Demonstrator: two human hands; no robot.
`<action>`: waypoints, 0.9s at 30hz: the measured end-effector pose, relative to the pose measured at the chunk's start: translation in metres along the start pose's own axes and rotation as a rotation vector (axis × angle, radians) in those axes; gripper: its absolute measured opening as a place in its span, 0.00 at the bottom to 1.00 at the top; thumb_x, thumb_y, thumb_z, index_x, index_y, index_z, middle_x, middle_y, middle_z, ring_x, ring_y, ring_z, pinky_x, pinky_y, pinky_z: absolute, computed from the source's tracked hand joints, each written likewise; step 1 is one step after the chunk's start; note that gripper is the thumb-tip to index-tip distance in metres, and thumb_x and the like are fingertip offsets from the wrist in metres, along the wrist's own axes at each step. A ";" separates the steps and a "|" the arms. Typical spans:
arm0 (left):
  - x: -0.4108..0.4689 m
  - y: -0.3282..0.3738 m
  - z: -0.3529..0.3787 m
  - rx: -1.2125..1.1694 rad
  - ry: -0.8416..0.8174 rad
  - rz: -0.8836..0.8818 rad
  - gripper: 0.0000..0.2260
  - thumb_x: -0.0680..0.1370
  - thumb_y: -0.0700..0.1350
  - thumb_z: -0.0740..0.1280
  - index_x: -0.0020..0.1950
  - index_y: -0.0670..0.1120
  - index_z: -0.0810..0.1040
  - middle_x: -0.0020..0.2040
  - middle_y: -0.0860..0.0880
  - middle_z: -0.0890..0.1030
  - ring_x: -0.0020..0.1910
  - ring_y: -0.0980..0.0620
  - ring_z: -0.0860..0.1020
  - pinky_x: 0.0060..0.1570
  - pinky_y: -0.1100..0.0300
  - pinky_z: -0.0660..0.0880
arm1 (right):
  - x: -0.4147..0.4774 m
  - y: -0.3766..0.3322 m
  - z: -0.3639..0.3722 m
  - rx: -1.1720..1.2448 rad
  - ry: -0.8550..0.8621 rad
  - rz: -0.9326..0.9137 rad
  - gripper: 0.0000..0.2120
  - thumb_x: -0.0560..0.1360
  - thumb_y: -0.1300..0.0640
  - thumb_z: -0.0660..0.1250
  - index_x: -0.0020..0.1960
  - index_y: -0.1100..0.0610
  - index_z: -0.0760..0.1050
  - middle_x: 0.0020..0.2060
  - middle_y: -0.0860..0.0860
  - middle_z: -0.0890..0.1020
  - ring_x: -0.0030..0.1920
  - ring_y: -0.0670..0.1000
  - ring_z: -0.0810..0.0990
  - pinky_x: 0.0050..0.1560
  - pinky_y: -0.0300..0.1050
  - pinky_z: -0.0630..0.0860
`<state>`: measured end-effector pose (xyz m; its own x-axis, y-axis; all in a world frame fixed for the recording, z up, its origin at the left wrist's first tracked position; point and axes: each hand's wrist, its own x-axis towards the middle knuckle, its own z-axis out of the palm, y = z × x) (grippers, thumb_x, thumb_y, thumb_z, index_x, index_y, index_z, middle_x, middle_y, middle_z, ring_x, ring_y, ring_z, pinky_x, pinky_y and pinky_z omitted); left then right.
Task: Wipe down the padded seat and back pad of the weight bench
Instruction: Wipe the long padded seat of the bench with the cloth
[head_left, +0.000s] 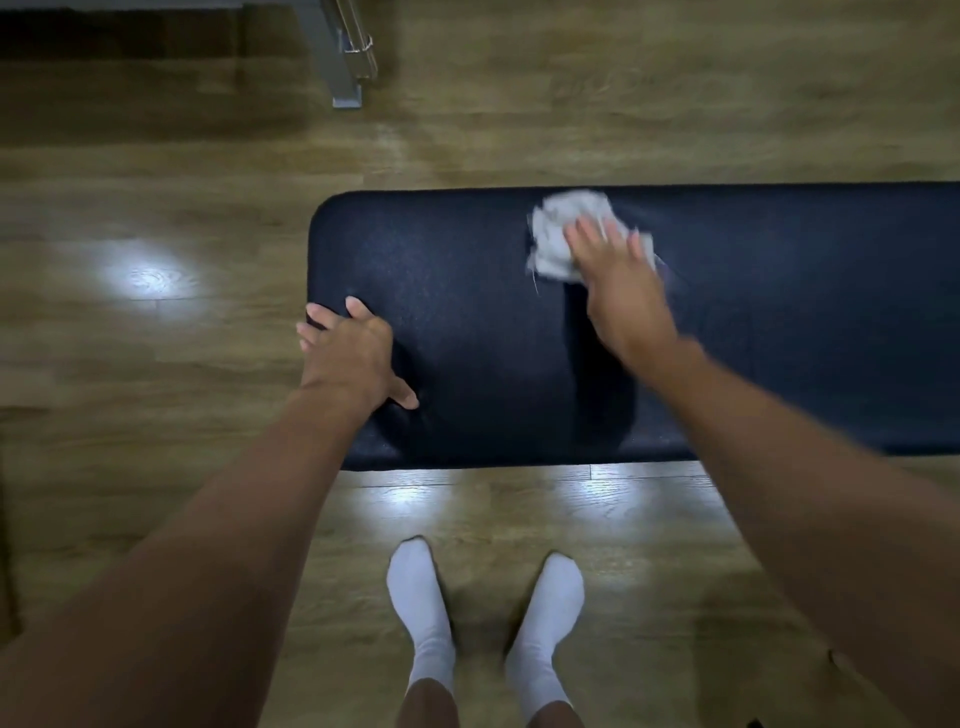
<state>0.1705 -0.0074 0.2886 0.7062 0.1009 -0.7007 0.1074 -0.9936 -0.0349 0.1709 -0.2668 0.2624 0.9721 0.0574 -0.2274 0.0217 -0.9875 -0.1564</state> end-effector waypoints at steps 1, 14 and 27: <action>-0.001 0.000 -0.002 0.001 -0.003 0.011 0.62 0.59 0.54 0.81 0.76 0.36 0.41 0.72 0.24 0.46 0.72 0.26 0.50 0.71 0.39 0.56 | 0.028 0.004 -0.008 -0.003 0.000 0.010 0.28 0.69 0.76 0.55 0.67 0.59 0.65 0.70 0.55 0.67 0.69 0.59 0.64 0.69 0.56 0.58; -0.025 0.127 0.000 0.107 -0.003 0.461 0.51 0.69 0.45 0.77 0.78 0.50 0.44 0.76 0.34 0.42 0.74 0.29 0.46 0.70 0.35 0.55 | -0.199 0.009 0.045 0.111 0.000 -0.005 0.32 0.70 0.76 0.51 0.71 0.59 0.68 0.71 0.52 0.68 0.73 0.56 0.64 0.74 0.55 0.59; -0.019 0.147 0.000 0.201 -0.056 0.338 0.55 0.66 0.42 0.79 0.78 0.50 0.42 0.76 0.32 0.40 0.73 0.26 0.45 0.68 0.31 0.54 | -0.043 0.042 0.010 0.009 0.049 0.043 0.29 0.72 0.72 0.54 0.72 0.59 0.62 0.73 0.53 0.65 0.73 0.57 0.61 0.72 0.54 0.57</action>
<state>0.1729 -0.1556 0.2967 0.6386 -0.2306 -0.7342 -0.2675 -0.9611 0.0691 0.1281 -0.3088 0.2559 0.9824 0.0076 -0.1867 -0.0221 -0.9875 -0.1563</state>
